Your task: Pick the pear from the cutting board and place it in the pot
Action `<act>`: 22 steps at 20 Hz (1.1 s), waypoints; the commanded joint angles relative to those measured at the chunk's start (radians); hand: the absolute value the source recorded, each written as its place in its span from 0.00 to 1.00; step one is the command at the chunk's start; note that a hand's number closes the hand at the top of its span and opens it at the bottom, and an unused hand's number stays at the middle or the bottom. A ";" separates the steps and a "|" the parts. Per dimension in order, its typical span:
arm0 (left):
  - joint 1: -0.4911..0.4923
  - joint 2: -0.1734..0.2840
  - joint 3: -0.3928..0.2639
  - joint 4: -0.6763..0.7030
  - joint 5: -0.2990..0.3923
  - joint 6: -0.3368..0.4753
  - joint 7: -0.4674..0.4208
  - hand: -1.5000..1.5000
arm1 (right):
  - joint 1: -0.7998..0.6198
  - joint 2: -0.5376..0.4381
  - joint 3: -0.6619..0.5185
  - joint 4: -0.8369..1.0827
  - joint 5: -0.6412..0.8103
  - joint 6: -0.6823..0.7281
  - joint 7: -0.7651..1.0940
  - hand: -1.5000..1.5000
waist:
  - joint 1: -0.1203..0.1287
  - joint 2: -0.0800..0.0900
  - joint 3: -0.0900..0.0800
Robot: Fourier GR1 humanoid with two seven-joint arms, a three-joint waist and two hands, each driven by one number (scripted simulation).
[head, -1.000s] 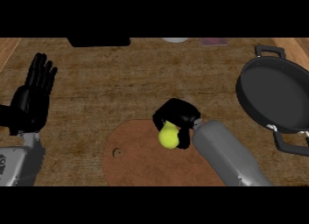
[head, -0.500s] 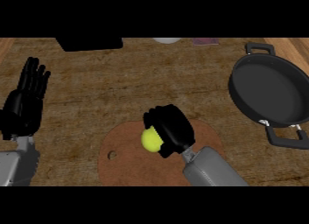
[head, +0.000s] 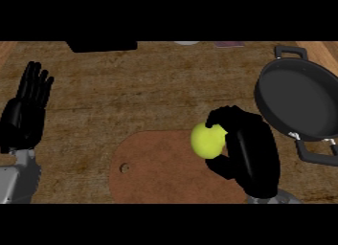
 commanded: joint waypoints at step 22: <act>-0.069 -0.056 -0.038 -0.034 -0.036 -0.007 0.054 0.50 | -0.032 -0.412 -0.807 0.485 -0.553 0.030 -0.577 1.00 | 0.082 0.023 0.002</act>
